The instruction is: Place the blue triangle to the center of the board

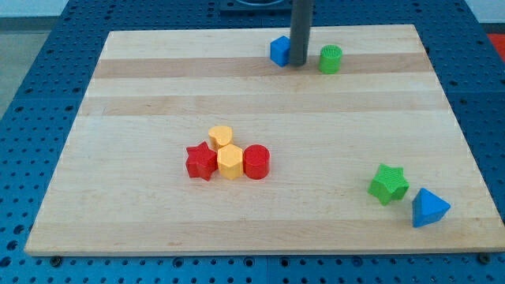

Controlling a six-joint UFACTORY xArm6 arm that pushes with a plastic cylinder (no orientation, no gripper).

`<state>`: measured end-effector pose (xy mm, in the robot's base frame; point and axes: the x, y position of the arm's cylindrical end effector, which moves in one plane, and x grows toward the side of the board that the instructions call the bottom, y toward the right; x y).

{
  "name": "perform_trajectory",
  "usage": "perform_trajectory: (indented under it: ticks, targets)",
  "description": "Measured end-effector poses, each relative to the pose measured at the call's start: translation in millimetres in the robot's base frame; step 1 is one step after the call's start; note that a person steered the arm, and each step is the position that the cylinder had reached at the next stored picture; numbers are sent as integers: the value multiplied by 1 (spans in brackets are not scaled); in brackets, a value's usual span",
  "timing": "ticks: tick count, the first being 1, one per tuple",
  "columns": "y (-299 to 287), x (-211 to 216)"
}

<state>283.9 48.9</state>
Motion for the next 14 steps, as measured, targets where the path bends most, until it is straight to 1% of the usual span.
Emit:
perform_trajectory:
  ticks: [1, 2, 3, 4, 5, 6, 7, 8, 9, 10, 11, 12, 13, 14]
  targets:
    - [-42, -14]
    - [-62, -28]
    - [-68, -40]
    - [-73, -30]
    - [-66, 47]
    - [-14, 124]
    - [51, 133]
    - [133, 133]
    - [218, 162]
    - [249, 248]
    - [249, 317]
    - [241, 332]
    - [230, 332]
    - [197, 320]
